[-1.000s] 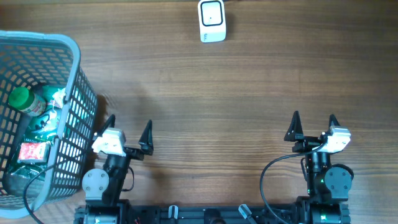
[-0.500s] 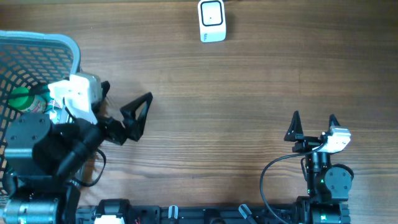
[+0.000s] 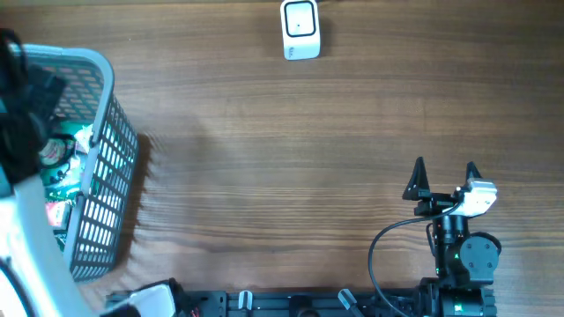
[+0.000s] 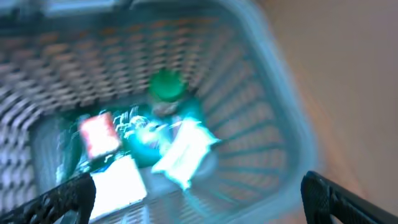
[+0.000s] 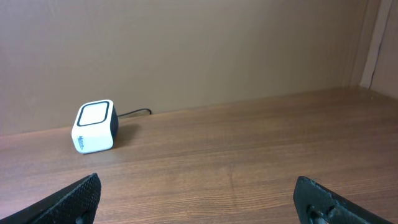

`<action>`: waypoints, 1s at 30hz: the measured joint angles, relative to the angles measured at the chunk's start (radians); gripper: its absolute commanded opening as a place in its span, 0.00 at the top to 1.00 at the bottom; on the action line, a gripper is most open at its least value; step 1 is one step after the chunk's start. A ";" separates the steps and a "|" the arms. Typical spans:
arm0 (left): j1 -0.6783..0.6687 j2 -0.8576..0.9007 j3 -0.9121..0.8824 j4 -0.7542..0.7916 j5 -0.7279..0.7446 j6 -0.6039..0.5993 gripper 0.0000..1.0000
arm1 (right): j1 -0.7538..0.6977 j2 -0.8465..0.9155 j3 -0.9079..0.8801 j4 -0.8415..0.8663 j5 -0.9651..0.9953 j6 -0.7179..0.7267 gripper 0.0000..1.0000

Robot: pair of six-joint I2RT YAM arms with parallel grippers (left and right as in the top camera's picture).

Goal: Scan the item barcode
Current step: 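Reach the left gripper into the basket toward the red tissue pack, then grasp the red tissue pack and place it on the table centre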

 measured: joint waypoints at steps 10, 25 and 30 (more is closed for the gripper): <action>0.478 0.126 -0.121 -0.101 0.295 -0.041 0.00 | 0.000 0.000 0.000 0.000 0.000 0.000 0.00; 0.479 0.144 -0.885 0.562 0.177 -0.042 0.00 | 0.000 0.000 0.000 0.000 0.000 0.000 0.00; 0.492 0.146 -0.901 0.631 0.128 -0.042 0.00 | 0.000 0.000 0.000 0.000 0.000 0.000 0.00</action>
